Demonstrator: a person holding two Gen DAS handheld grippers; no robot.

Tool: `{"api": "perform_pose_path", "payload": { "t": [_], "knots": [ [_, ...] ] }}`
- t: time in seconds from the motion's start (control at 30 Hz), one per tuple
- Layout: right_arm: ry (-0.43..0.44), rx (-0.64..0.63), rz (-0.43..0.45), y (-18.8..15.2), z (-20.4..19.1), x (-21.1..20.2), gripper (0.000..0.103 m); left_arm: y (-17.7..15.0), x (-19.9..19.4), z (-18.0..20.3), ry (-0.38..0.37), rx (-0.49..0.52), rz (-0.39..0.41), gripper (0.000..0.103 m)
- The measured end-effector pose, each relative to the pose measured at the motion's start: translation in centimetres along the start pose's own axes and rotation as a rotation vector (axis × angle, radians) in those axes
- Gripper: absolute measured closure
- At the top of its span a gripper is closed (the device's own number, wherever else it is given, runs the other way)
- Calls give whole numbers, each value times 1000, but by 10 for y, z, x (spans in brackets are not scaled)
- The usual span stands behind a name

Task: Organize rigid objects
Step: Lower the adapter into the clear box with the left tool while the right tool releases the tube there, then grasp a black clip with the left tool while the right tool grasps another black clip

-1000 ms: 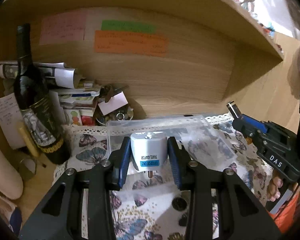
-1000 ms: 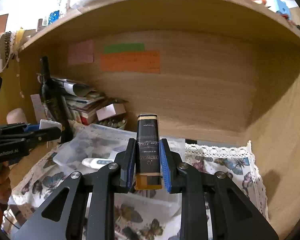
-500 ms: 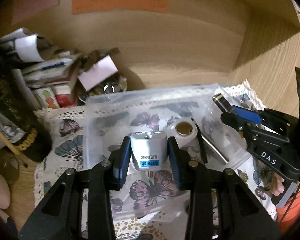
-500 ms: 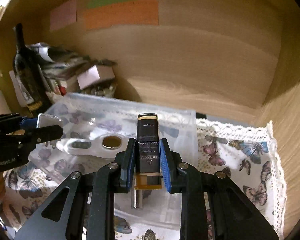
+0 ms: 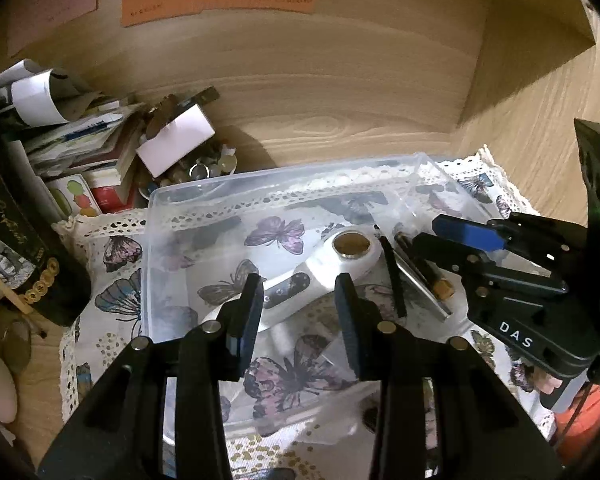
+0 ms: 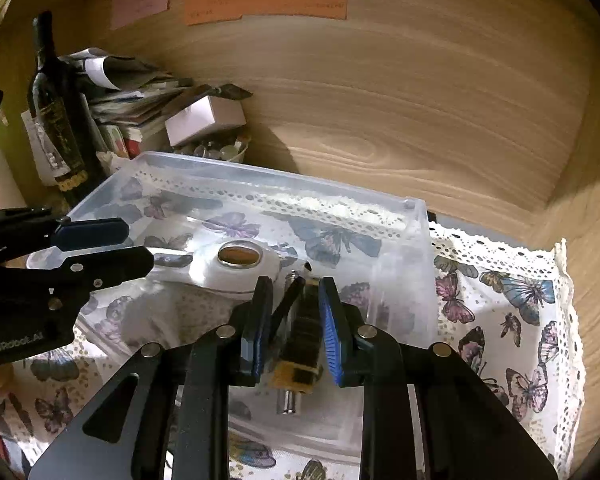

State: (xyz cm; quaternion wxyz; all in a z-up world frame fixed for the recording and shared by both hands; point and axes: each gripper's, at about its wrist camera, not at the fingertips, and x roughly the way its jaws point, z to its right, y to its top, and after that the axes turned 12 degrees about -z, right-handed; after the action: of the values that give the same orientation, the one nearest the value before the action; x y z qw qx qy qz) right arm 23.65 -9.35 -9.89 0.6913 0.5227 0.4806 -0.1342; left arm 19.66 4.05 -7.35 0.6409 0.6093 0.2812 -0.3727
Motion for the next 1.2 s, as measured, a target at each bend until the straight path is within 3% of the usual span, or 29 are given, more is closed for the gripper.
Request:
{"api": "perform_pose_path", "payload": {
  "t": [0.17,0.37,0.43,0.53,0.63,0.93,1.2],
  "knots": [
    [0,1,44,-2,-2,-21,79,-3,-20,2,-1,-3,35,65],
    [-10,-8,122,-9,-4,-56,72,-12,-51,1,14,-7,101,46],
    [-9,-9,144,-14,-4,-67,67,-16,-63,1,24,-8,130,35],
    [-24,-12,181,-25,-6,-87,59,-28,-79,3,45,1,166,28],
    [-31,-16,193,-34,-7,-99,58,-39,-86,7,56,9,174,19],
    [-15,10,141,-72,-9,-96,57,-75,-68,21,16,19,67,11],
    [36,58,-6,-111,-7,-57,57,-102,-27,37,-41,41,-94,10]
  ]
}}
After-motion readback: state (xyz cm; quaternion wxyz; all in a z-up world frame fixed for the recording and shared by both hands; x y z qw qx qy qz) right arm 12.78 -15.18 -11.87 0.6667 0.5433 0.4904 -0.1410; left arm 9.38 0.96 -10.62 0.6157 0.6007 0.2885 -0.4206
